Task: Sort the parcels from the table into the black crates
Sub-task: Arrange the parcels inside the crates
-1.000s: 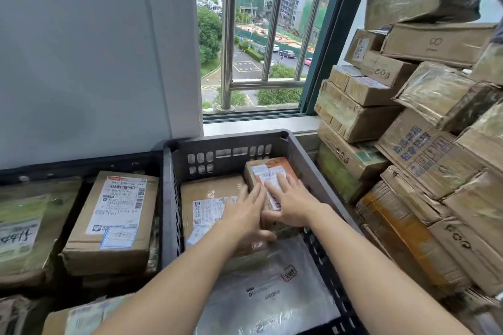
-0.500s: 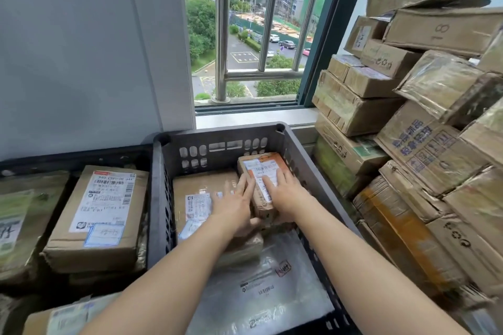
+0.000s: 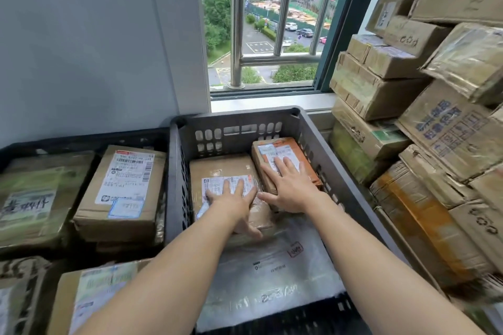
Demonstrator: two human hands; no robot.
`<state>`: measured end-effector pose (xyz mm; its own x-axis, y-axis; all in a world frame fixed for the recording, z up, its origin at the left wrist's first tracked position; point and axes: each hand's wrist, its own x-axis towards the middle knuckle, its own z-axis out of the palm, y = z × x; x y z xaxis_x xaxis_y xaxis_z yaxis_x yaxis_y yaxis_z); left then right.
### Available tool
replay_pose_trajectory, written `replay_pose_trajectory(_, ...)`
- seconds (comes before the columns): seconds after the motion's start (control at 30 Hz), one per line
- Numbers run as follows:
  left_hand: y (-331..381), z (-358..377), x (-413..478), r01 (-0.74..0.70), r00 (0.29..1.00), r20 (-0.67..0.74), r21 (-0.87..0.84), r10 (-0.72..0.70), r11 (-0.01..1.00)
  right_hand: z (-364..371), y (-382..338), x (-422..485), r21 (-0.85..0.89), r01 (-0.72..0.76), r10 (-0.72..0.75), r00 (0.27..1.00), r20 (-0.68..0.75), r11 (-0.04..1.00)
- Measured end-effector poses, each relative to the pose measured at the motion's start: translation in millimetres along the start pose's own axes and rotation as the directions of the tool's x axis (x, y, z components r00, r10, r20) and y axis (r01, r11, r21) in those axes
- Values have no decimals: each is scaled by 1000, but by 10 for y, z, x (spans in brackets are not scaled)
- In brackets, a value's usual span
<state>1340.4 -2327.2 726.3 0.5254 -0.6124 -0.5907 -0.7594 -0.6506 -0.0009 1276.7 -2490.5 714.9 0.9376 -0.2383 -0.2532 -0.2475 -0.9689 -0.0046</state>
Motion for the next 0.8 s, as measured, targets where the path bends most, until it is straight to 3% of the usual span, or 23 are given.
replay_pose_trajectory(0.13,23,-94,-228,-14,996,-87,19,16,1000,-297,-20,-117,94,-38,35,999,31,995)
replay_pose_trajectory(0.27,-179,-300,-570,23,952,-307,140,21,990,-671,-166,-281,64,-45,51,993,-103,997)
replay_pose_trajectory(0.4,-615,-484,-1067,121,899,-435,153,-43,981,-1096,-601,-408,21,-2,7,978,-209,1000)
replay_pose_trajectory(0.6,-1626,-288,-2154,282,809,-558,89,-187,955,-1542,-1860,-610,-91,105,-130,938,-323,990)
replay_pose_trajectory(0.8,-2907,612,-3640,450,707,-599,-31,-377,892,-1598,-3851,-1014,-146,293,-325,885,-333,945)
